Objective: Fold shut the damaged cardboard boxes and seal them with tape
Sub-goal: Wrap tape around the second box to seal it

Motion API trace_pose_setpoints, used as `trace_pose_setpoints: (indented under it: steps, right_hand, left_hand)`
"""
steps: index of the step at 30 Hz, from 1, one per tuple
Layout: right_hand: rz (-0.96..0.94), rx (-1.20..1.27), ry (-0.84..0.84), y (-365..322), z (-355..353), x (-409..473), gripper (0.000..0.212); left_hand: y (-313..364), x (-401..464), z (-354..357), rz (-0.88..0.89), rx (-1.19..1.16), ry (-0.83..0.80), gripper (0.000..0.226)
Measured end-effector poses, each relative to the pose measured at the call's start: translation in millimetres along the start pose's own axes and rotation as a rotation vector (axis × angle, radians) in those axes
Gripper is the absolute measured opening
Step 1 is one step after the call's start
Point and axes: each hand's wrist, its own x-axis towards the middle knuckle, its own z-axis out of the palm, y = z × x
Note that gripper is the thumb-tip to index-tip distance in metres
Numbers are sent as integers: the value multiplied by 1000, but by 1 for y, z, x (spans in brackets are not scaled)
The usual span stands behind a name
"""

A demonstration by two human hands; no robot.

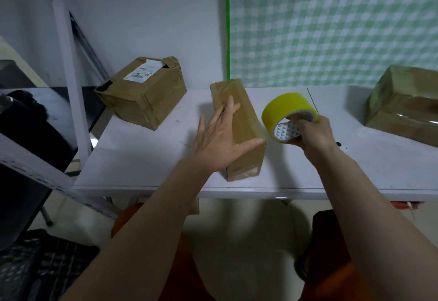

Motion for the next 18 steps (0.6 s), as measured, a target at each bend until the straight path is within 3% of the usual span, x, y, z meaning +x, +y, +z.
trace_pose_setpoints:
  steps: [9,12,18]
  right_hand:
    - [188,214,-67,35,20,-11,2]
    - [213,163,-156,49,33,-20,20]
    - [235,34,-353,44,58,-38,22]
  left_hand:
    - [-14,-6,-4,-9,-6,-11,117]
    - [-27,-14,-8,-25,-42,16,115]
    - [-41,-34,-6,-152,-261,38,110]
